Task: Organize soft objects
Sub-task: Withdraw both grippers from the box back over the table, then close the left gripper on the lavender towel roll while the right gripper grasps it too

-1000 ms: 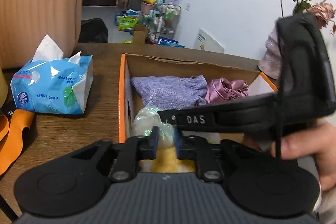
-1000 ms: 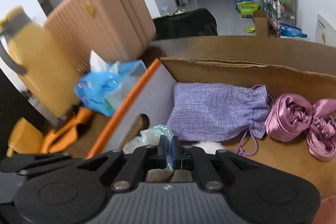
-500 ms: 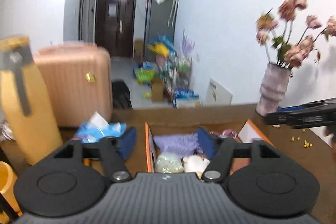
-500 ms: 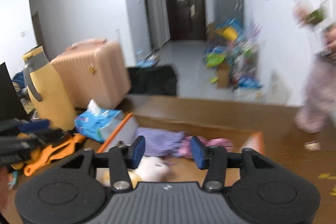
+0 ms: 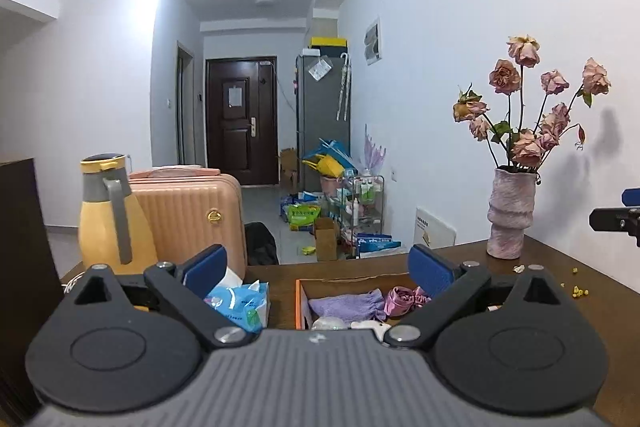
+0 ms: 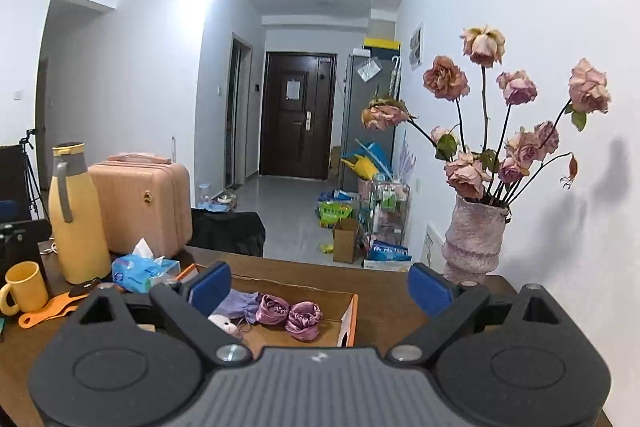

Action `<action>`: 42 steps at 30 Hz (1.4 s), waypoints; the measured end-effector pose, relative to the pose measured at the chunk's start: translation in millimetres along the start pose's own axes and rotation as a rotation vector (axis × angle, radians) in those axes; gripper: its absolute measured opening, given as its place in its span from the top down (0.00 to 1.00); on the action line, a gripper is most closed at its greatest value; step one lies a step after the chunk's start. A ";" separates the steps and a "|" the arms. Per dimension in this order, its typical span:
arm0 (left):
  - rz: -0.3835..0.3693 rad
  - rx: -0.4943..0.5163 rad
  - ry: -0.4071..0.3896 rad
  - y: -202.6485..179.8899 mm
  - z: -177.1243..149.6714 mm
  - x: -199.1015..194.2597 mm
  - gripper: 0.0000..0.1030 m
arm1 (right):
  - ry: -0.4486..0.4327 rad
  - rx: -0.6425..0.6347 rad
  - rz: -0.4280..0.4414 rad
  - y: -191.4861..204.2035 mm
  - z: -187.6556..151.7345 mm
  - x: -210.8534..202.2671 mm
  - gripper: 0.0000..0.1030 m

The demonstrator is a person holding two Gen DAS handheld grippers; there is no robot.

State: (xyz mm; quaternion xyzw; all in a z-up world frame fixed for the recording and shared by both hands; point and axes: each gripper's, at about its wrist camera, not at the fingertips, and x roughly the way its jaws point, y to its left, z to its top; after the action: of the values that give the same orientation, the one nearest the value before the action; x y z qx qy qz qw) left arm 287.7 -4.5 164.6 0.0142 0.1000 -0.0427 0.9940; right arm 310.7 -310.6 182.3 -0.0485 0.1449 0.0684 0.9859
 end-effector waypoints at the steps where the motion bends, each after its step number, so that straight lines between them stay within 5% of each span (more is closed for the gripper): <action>1: 0.004 -0.008 -0.001 1.3 -6.7 -8.5 0.03 | -0.010 0.003 0.001 2.3 -5.5 -6.2 0.07; 12: -0.023 -0.055 0.028 -4.4 -135.0 -110.0 0.01 | -0.052 0.072 0.052 37.1 -152.2 -97.2 0.06; 16: -0.034 -0.050 0.133 -4.9 -156.1 -104.8 0.01 | 0.032 0.149 0.076 43.5 -194.1 -106.4 0.06; 20: -0.050 -0.046 0.144 -5.6 -154.4 -88.3 0.01 | 0.074 0.134 0.087 50.9 -201.0 -94.5 0.06; 26: -0.105 -0.059 0.192 -10.1 -153.4 -33.3 0.04 | 0.091 0.172 0.130 48.8 -189.4 -55.9 0.08; 29: -0.149 -0.100 0.253 -14.0 -149.3 16.2 0.25 | 0.137 0.206 0.164 46.1 -178.3 -10.8 0.19; 36: -0.236 -0.163 0.453 -23.0 -154.1 146.2 0.54 | 0.259 0.327 0.249 46.7 -167.3 114.3 0.52; 39: -0.290 -0.227 0.561 -21.8 -163.4 178.5 0.57 | 0.316 0.376 0.289 51.5 -171.9 155.5 0.56; 42: -0.328 -0.271 0.586 -18.7 -172.3 185.6 0.57 | 0.357 0.392 0.303 57.1 -181.5 177.4 0.61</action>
State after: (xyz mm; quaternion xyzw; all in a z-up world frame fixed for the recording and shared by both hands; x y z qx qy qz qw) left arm 433.2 -32.0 -41.7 -0.1223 0.3865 -0.1823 0.8958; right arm 419.9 -253.9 -46.9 0.1536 0.3317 0.1759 0.9140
